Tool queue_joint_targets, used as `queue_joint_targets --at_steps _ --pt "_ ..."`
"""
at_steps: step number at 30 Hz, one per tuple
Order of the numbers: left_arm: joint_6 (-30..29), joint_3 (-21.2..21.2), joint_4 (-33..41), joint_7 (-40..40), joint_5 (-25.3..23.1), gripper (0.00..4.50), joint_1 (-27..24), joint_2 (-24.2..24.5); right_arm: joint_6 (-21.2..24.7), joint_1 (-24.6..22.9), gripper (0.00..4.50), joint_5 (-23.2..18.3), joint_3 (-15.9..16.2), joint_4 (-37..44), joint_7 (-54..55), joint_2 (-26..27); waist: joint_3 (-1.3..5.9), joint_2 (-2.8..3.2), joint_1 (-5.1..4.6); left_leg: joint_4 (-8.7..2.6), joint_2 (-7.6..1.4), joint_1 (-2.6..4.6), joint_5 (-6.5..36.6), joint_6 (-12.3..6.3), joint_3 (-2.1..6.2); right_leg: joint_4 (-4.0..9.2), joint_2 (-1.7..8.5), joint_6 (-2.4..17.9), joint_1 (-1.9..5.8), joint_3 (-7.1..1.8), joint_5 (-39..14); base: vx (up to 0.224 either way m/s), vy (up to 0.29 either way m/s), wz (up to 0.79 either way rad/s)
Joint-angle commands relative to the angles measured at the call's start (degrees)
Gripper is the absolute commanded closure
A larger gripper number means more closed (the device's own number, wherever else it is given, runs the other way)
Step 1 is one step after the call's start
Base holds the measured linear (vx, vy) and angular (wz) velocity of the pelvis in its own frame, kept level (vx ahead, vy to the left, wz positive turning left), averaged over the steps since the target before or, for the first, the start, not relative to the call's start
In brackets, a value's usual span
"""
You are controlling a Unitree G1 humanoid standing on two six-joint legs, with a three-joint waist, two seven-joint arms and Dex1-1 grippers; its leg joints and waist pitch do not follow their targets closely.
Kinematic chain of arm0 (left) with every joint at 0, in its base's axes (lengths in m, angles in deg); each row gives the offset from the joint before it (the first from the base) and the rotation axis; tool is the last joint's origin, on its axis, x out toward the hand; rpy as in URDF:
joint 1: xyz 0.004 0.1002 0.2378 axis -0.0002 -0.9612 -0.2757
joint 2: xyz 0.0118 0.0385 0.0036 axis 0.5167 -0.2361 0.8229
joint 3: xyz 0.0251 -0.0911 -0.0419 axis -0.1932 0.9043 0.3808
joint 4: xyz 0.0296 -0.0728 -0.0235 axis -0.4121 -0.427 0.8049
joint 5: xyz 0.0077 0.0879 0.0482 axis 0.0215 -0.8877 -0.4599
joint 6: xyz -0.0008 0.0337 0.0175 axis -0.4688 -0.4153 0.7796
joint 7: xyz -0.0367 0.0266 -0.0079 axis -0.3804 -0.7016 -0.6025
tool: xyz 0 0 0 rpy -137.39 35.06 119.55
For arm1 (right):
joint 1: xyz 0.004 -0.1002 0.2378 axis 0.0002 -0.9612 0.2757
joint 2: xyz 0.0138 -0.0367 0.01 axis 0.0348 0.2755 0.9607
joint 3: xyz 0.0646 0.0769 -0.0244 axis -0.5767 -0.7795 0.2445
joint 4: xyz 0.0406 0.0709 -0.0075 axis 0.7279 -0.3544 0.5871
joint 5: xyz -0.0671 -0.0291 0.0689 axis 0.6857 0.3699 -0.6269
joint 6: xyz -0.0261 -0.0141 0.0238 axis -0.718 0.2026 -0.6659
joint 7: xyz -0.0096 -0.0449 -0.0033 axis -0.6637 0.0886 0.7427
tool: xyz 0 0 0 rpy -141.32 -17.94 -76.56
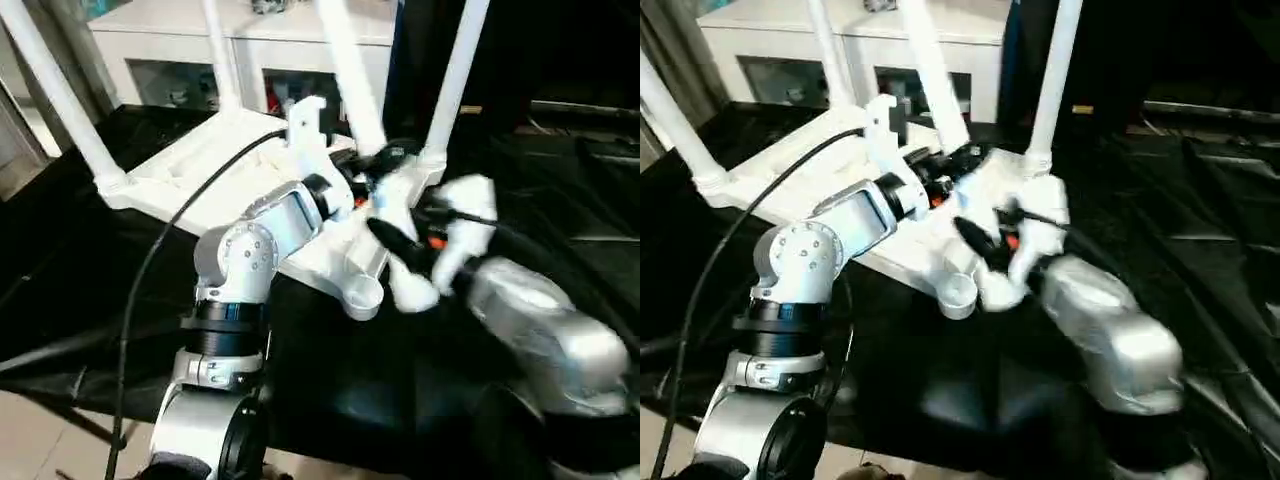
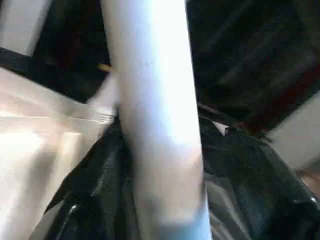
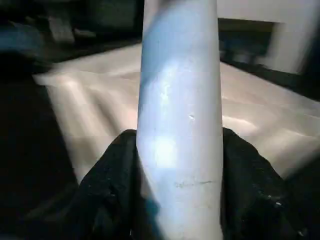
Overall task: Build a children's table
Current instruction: Pick table leg
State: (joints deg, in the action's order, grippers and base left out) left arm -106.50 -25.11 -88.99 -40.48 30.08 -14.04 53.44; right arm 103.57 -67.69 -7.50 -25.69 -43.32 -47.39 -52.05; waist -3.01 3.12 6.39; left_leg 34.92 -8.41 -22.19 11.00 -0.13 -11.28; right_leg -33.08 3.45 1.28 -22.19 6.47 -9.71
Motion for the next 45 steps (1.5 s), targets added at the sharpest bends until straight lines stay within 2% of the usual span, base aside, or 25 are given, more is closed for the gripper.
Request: queue_joint_targets --at_steps 1,4,6,9,11,13,15,20,25,27,30,33,36,41,43,45 --pt "1.44 0.95 -0.35 2.58 -1.77 1.58 0.40 -3.63 0.24 0.71 2.64 1.90 1.00 0.02 3.19 1.32 3.83 -1.12 -0.11 -4.37 -5.33 1.36 9.30 -0.57 3.22 4.74 6.79 4.30 2.31 -4.08 -19.45 0.000 0.000 0.00" --pt "2.32 1.56 -1.08 4.04 -1.85 1.83 0.50 -3.60 -0.49 0.92 2.64 5.49 4.11 1.04 5.94 1.55 3.98 -1.16 -0.17 -4.32 -5.38 1.32 7.88 -0.64 3.20 4.22 6.67 4.66 2.34 -4.15 -15.69 0.000 0.000 0.00" --pt "2.34 1.56 -1.09 4.05 -1.81 1.99 0.49 -3.60 -0.47 0.91 2.64 5.60 4.23 1.11 6.02 1.60 3.96 -1.14 -0.13 -4.26 -5.32 1.32 7.90 -0.80 3.09 4.20 6.80 5.00 2.41 -4.24 -15.22 0.000 0.000 0.00" --pt "1.96 1.03 -1.02 3.96 -0.64 2.06 0.07 -3.67 -0.31 0.58 2.64 7.90 7.36 2.42 6.21 2.28 3.93 -1.10 -0.06 -4.30 -5.41 1.28 7.51 -1.03 3.12 4.06 6.77 5.29 2.40 -4.25 -14.60 0.000 0.000 0.00" --pt "0.97 0.55 -1.04 3.77 -0.17 2.37 -0.16 -3.76 -0.72 0.50 2.64 8.77 8.21 2.72 6.38 2.49 3.96 -1.09 -0.07 -4.29 -5.47 1.32 7.46 -0.96 3.13 3.96 6.77 5.47 2.40 -4.29 -14.15 0.000 0.000 0.00" --pt "0.34 -0.02 -1.23 4.00 -0.41 2.43 -0.44 -3.70 -1.11 0.59 2.64 9.30 8.63 2.93 6.85 2.75 3.89 -1.03 -0.14 -4.36 -5.49 1.36 8.07 -0.66 3.12 3.99 6.74 5.49 2.37 -4.32 -14.43 0.000 0.000 0.00" --pt "0.18 -0.20 -1.23 4.14 -0.47 2.68 -0.65 -3.65 -1.53 0.71 2.64 9.61 8.85 3.05 7.13 2.97 3.88 -0.95 -0.17 -4.39 -5.50 1.39 8.57 -0.48 3.16 4.07 6.79 5.33 2.39 -4.34 -14.90 0.000 0.000 0.00" --pt "0.14 0.56 -1.44 4.53 0.34 2.96 -0.67 -3.93 -4.74 1.25 2.64 10.29 9.56 4.27 5.94 3.11 3.86 -0.97 -0.19 -4.39 -5.46 1.38 8.79 -0.13 3.16 3.99 6.76 5.26 2.38 -4.37 -14.69 0.000 0.000 0.00" --pt "0.35 2.05 -0.82 2.76 3.16 3.32 -0.46 -4.55 -5.49 0.94 2.64 10.26 10.56 5.48 4.21 3.13 3.95 -1.04 -0.16 -4.23 -5.35 1.31 7.89 -0.83 3.05 3.87 6.72 5.79 2.48 -4.34 -13.56 0.000 0.000 0.00" --pt "0.23 2.24 0.12 1.07 4.83 2.85 -0.50 -4.71 -5.60 0.60 2.64 10.49 10.52 5.29 4.12 3.09 3.93 -1.05 -0.17 -4.26 -5.43 1.33 7.82 -0.86 3.09 3.81 6.70 5.85 2.49 -4.32 -13.50 0.000 0.000 0.00" --pt "-1.61 1.59 1.21 0.14 6.36 2.87 -0.95 -4.36 -5.93 0.35 2.64 10.84 10.32 5.03 3.93 3.35 4.00 -0.95 -0.12 -4.25 -5.48 1.39 7.90 -0.74 3.07 3.67 6.73 6.25 2.46 -4.34 -12.91 0.000 0.000 0.00" --pt "-2.48 0.66 2.05 0.27 6.44 2.42 -1.22 -4.29 -5.96 0.47 2.64 10.88 10.24 4.97 3.85 3.50 3.89 -0.94 -0.19 -4.27 -5.45 1.33 8.19 -0.88 3.05 3.73 6.71 6.25 2.51 -4.37 -13.26 0.000 0.000 0.00" --pt "-3.16 0.37 2.70 -0.72 7.79 2.32 -1.42 -4.51 -6.16 0.58 2.64 10.89 10.35 4.89 3.71 3.63 3.93 -0.93 -0.15 -4.23 -5.39 1.34 8.35 -0.82 3.05 3.81 6.70 5.91 2.53 -4.34 -14.07 0.000 0.000 0.00" --pt "-2.94 0.21 1.77 0.47 6.88 1.87 -1.32 -4.07 -6.30 0.52 2.64 10.98 10.39 5.19 3.46 3.66 3.98 -0.89 -0.14 -4.24 -5.47 1.42 8.17 -0.81 3.10 3.69 6.60 5.88 2.45 -4.38 -12.93 0.000 0.000 0.00" --pt "-2.46 1.04 0.65 2.00 5.80 1.57 -0.95 -4.06 -6.44 0.52 2.64 11.10 10.60 5.28 3.08 3.48 4.03 -0.88 -0.08 -4.17 -5.41 1.24 7.44 -1.12 3.11 3.55 6.67 5.96 2.60 -4.41 -12.00 0.000 0.000 0.00" --pt "-1.54 1.54 -0.15 2.80 4.72 1.57 -0.52 -3.78 -6.50 0.55 2.64 11.18 10.65 5.29 2.87 3.42 4.00 -0.89 -0.09 -4.14 -5.36 1.23 7.53 -1.40 3.11 3.66 6.67 5.98 2.63 -4.36 -12.27 0.000 0.000 0.00"
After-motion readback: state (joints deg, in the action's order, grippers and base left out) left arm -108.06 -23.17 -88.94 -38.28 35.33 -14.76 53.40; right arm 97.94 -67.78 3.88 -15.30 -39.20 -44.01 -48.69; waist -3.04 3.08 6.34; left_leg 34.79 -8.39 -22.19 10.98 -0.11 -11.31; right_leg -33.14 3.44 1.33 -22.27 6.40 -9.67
